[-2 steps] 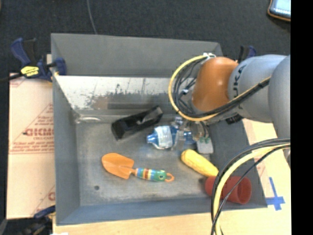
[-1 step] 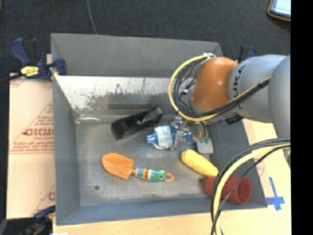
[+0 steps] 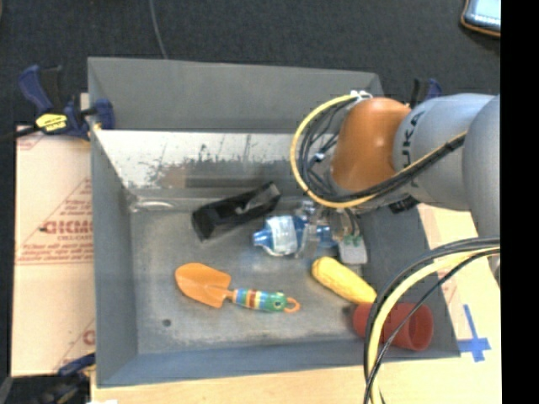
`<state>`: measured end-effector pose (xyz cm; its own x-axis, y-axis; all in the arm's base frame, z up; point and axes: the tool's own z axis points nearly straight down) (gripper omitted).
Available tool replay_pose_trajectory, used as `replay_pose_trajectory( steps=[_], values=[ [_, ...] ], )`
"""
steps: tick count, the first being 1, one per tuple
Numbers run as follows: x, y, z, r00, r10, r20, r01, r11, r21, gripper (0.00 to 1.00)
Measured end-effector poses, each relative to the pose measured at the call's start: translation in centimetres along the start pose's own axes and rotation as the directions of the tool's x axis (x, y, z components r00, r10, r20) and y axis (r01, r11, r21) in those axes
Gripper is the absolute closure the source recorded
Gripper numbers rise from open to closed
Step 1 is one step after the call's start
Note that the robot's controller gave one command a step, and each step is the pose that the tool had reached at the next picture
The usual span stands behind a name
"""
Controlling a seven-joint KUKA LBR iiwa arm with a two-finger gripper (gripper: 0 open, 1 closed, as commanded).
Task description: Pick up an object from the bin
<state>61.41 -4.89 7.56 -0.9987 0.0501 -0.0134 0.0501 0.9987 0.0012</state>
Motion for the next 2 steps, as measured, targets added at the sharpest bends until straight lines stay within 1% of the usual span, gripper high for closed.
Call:
replay_pose_trajectory(
  steps=[1, 2],
  values=[
    [0.3, 0.0, -1.6, 1.0, 0.0, -0.01, 0.0, 1.0, -0.001, 1.0],
    [-0.1, 0.0, -7.2, 1.0, 0.0, -0.001, 0.0, 1.0, 0.0, 1.0]
  ],
)
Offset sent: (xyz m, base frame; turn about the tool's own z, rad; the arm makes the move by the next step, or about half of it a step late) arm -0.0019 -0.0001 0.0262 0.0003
